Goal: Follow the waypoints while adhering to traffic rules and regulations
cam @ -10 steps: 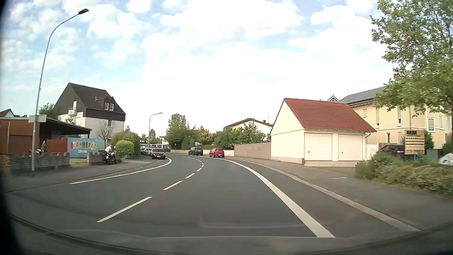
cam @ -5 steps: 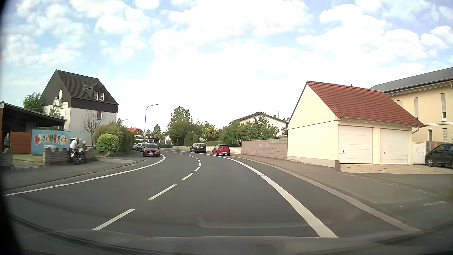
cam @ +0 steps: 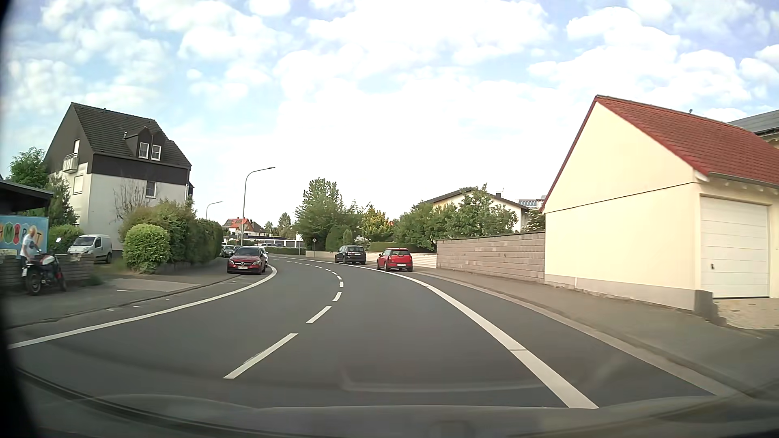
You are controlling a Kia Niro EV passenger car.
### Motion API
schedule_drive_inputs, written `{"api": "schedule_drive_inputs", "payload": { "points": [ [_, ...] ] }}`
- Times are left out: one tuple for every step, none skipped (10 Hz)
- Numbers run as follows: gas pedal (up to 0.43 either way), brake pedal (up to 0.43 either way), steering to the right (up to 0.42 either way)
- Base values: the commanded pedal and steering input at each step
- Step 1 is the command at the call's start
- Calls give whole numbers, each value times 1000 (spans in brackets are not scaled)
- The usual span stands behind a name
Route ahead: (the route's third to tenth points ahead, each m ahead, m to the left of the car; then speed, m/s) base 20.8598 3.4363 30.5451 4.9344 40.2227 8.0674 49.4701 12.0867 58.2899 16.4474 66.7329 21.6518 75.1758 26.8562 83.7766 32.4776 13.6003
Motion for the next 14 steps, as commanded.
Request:
{"api": "schedule_drive_inputs", "payload": {
  "points": [
    [59,30,-32],
    [59,30,-32],
    [59,30,-32],
    [59,30,-33],
    [59,30,-33],
    [59,30,-33],
    [59,30,-36],
    [59,30,-41],
    [59,30,-45],
    [59,30,-46],
    [59,30,-46],
    [59,30,-48],
    [59,30,-49],
    [59,30,-49]
  ]
}}
